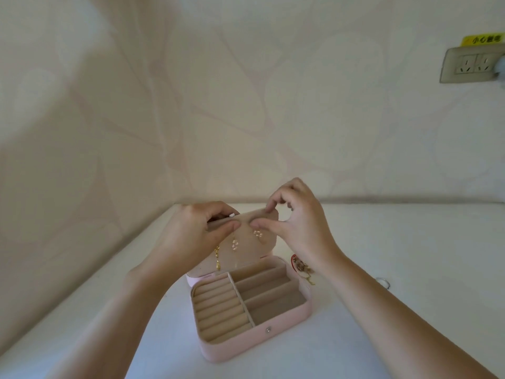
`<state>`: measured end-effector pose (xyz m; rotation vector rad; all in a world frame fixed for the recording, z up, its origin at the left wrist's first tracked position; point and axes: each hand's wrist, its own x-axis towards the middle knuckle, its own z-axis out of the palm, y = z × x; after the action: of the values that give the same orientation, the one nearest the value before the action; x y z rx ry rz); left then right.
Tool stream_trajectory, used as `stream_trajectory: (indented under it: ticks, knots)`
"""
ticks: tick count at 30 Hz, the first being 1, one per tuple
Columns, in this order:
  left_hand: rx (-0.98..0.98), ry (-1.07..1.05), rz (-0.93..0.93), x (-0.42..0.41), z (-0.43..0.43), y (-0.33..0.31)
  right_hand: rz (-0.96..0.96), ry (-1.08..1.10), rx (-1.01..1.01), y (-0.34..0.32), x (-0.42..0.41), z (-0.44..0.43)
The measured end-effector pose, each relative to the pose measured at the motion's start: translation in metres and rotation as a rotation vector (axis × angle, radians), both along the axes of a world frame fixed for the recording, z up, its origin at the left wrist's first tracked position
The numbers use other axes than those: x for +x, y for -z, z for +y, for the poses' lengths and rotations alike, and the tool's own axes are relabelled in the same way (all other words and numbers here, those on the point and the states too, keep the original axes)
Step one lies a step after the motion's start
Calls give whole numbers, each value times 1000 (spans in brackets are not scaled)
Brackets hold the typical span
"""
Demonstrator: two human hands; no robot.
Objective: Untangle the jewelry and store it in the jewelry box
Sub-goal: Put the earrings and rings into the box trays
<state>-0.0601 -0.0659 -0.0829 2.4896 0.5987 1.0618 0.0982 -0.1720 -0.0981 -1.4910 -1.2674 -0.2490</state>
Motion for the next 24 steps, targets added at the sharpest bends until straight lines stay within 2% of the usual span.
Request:
stream_trajectory:
  ticks: [3,6,8,12,16,24]
  knots:
    - [-19,31,-6,1,-3,1,56,-109,-108,-4,9,-6]
    - [-24,69,-2,2,-11,1,274,-367,-213,-6,9,-9]
    - [-20,89,-1,2,-14,1,339,-416,-237,-5,7,-9]
    - [-46,93,-2,2,-15,-1,304,-366,-264,-6,5,-9]
    - [-124,100,-12,2,-16,-2,150,-251,-332,-6,6,-12]
    - [-237,88,26,2,-14,-2,85,-284,-417,-7,10,-15]
